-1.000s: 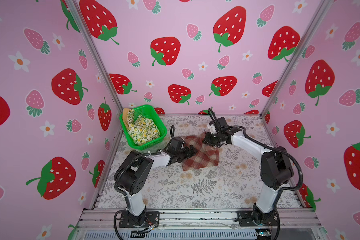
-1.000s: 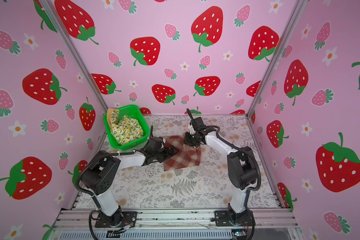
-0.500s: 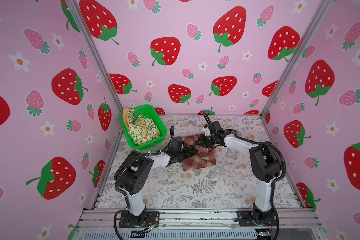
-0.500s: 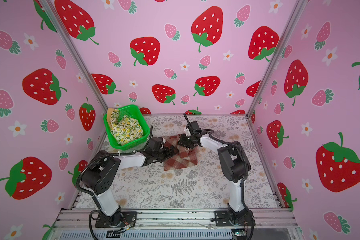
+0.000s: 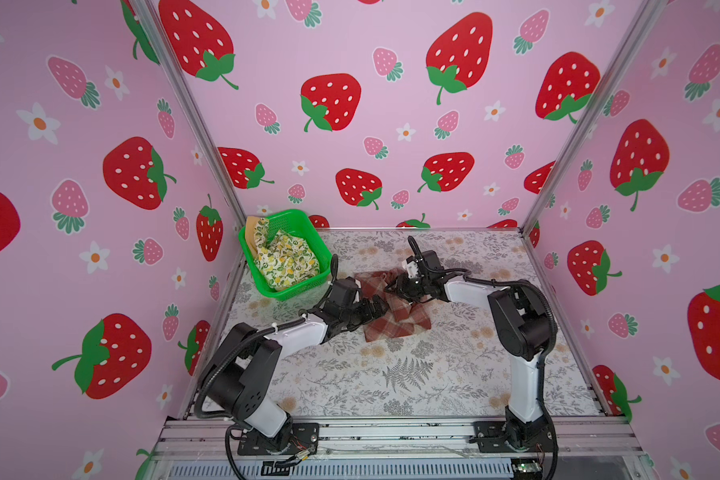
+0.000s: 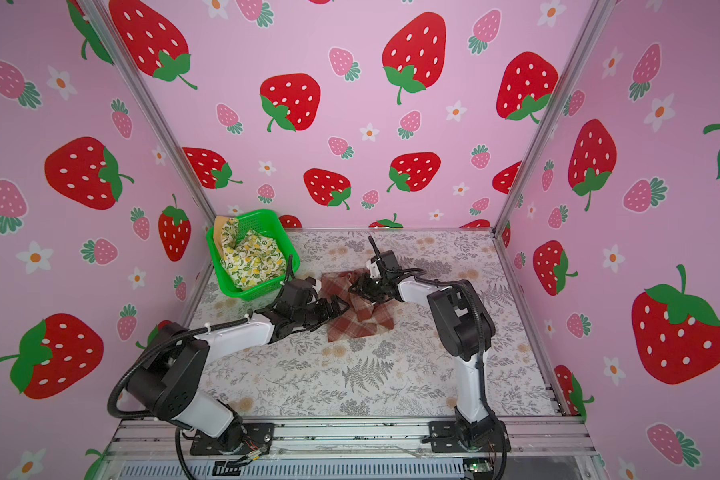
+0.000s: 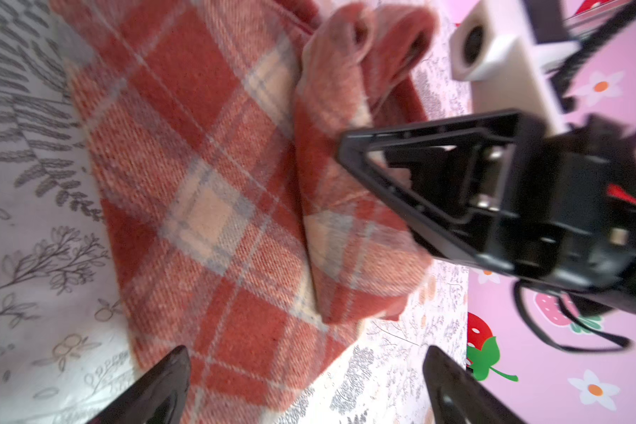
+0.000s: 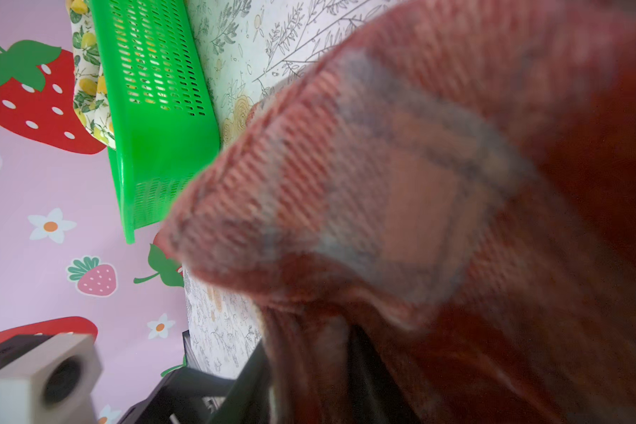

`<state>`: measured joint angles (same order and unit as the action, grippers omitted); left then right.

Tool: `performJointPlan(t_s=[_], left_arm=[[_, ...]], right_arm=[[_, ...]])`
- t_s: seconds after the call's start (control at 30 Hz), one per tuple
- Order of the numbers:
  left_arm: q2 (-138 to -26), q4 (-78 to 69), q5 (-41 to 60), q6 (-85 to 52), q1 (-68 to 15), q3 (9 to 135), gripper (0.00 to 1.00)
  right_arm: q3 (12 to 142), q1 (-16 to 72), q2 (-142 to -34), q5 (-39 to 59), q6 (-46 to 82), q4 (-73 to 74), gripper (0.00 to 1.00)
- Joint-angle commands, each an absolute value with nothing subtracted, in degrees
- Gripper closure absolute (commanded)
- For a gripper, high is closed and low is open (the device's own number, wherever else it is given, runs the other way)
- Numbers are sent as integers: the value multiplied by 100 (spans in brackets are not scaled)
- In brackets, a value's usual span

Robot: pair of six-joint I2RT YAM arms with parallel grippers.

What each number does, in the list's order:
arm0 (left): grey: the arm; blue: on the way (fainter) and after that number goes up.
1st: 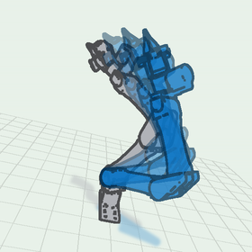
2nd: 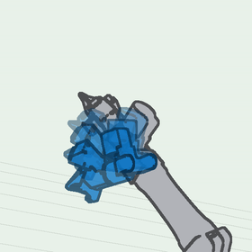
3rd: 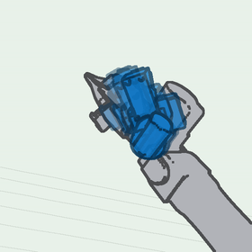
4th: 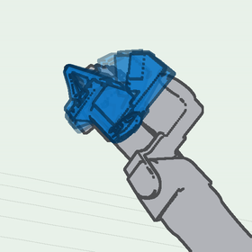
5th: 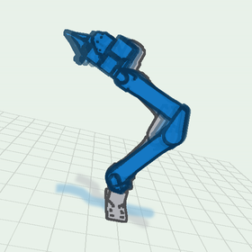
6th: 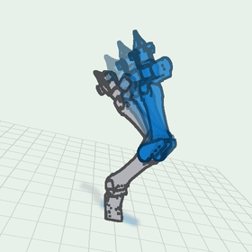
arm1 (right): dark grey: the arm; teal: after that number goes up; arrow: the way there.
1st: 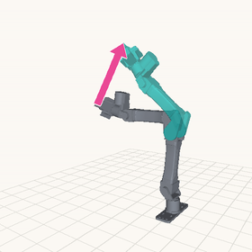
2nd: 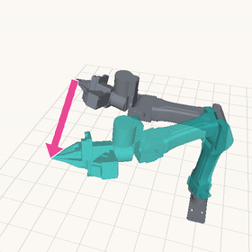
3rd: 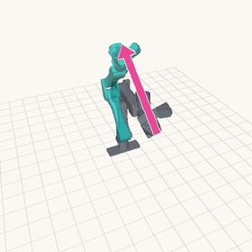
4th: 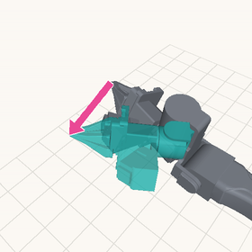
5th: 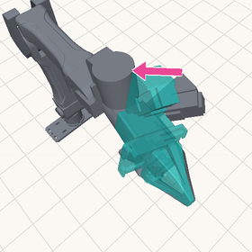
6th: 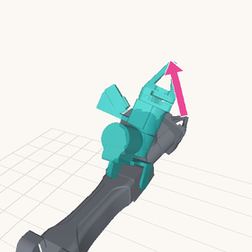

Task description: Fold and stack the skirts

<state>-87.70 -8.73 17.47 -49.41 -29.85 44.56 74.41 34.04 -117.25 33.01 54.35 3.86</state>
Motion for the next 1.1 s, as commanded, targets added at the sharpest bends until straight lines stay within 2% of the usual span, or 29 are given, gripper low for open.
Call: performJointPlan(t_s=[0.0, 0.1, 0.2, 0.43, 0.47, 0.53, 0.67, 0.83, 1.07], left_arm=[[-8258, -401, 1512, -4795, -2953, 4454, 0], [-8014, -168, 1478, -4712, -2931, 4509, 0], [-7927, -66, 1440, -4677, -2918, 4527, 0], [-7759, -39, 1439, -4731, -2933, 4638, 0], [-7760, -34, 1441, -4725, -2952, 4710, 0], [-7810, -29, 1433, -4729, -3017, 4865, 0], [-8160, -31, 1468, -4761, -3243, 5377, 0], [-8859, 1, 1432, -4788, -3658, 6240, 1], [-9940, -173, 1583, -5078, -3911, 7015, 0]], right_arm=[[7327, 3479, -11865, 3558, 5909, 1030, 59], [7280, 3523, -11843, 3643, 6174, 1358, 50], [7317, 3624, -11821, 3827, 6440, 1719, 35], [7634, 3670, -11528, 4077, 6986, 2263, 20], [7720, 3637, -11455, 4081, 6979, 2219, 0], [7855, 3535, -11334, 4112, 6922, 2125, 0], [8330, 3147, -11246, 4073, 6100, 1030, 0], [8775, 2567, -11527, 4187, 5165, 5, 0], [8959, 2169, -12115, 4513, 4631, -238, 0]])
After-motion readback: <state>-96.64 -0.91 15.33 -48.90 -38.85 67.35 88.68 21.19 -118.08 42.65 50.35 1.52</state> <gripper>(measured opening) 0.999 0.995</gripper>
